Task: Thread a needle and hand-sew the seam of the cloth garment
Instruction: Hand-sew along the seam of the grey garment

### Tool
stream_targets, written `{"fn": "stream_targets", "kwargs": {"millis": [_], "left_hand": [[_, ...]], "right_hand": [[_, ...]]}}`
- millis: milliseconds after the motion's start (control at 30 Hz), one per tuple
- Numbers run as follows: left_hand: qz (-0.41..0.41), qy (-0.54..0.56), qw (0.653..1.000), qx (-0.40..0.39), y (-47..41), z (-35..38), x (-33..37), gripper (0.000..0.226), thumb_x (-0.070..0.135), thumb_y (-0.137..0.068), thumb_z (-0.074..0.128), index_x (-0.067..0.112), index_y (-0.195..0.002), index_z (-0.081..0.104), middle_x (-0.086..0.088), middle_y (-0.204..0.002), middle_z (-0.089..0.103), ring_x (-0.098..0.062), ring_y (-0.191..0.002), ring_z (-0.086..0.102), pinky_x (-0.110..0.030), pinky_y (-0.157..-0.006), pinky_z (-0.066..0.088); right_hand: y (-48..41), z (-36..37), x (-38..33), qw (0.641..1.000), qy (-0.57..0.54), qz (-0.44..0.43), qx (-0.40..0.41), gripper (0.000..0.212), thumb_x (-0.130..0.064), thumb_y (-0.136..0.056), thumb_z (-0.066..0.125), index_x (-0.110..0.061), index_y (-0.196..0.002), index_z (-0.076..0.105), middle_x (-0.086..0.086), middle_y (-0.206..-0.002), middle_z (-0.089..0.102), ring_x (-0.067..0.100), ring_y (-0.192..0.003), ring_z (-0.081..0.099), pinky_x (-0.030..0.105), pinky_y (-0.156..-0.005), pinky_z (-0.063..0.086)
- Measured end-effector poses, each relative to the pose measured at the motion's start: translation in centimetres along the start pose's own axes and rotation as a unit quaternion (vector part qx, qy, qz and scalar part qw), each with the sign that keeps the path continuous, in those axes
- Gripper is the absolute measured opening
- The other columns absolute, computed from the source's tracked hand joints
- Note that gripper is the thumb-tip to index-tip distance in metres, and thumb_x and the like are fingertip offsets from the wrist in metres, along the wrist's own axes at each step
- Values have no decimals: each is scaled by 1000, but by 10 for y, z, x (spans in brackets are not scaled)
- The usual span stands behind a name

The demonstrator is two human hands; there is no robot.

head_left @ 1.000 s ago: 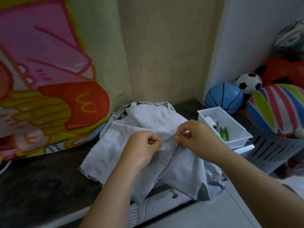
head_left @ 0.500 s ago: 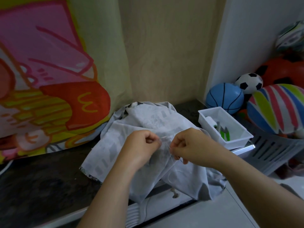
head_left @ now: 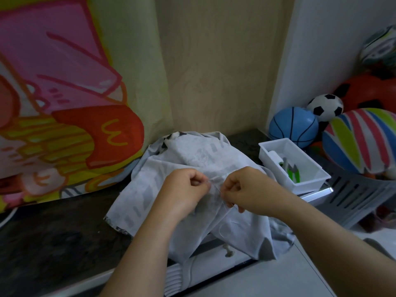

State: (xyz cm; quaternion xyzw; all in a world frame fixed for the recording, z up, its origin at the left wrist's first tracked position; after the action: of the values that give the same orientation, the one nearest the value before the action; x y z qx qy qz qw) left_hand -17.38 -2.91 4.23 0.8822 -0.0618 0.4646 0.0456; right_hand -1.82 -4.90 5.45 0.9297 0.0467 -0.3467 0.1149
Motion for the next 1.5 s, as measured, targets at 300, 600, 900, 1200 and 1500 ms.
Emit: {"fn": "stream_targets", "kwargs": {"millis": [300, 600, 900, 1200, 1500], "left_hand": [[44, 11, 999, 14, 2, 7, 6, 5, 21, -87, 68, 21, -82, 69, 6, -76, 68, -2, -68, 60, -10, -60, 45], [-59, 179, 981, 51, 0, -1, 5, 6, 26, -89, 65, 25, -84, 67, 12, -72, 67, 0, -68, 59, -13, -57, 41], [-44, 209, 975, 66, 0, 2, 9, 7, 25, -89, 65, 21, -84, 69, 6, -70, 68, -7, -69, 61, -18, -60, 42], [36, 192, 981, -25, 5, 5, 17, 12, 19, -88, 65, 21, -77, 66, 13, -60, 64, 2, -62, 58, -17, -63, 43], [78, 198, 972, -104, 10, 6, 20, 9, 12, -88, 65, 17, -80, 66, 10, -65, 65, 2, -62, 58, -11, -58, 43]], "right_hand": [[-4, 2, 0, 994, -88, -2, 58, 11, -20, -89, 61, -21, -79, 66, -8, -62, 65, -6, -45, 53, 5, -51, 43], [2, -6, -5, 953, -296, -43, 40, 8, -10, -80, 71, -13, -86, 66, 10, -86, 73, 13, -77, 65, 22, -73, 53], [8, -10, -11, 950, -272, -132, 79, 11, -9, -76, 73, -9, -85, 68, -2, -81, 72, 4, -77, 67, 12, -72, 51], [6, -31, 8, 962, -191, -22, 194, 27, -51, -85, 54, -29, -82, 71, -15, -86, 66, 0, -79, 59, 17, -65, 44], [7, -26, 6, 927, -374, -1, -40, 23, -21, -84, 64, -2, -93, 73, 14, -92, 73, 18, -85, 70, 20, -75, 56]]}}
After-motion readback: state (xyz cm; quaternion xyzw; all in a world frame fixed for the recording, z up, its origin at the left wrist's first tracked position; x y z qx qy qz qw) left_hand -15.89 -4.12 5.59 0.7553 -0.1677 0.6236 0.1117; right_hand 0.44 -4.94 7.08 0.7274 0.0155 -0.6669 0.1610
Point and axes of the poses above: each hand's wrist, its own y-axis away from the middle knuckle, its own z-axis out of the palm, x = y × z, the point moved 2 cm from there along -y, towards the middle knuckle
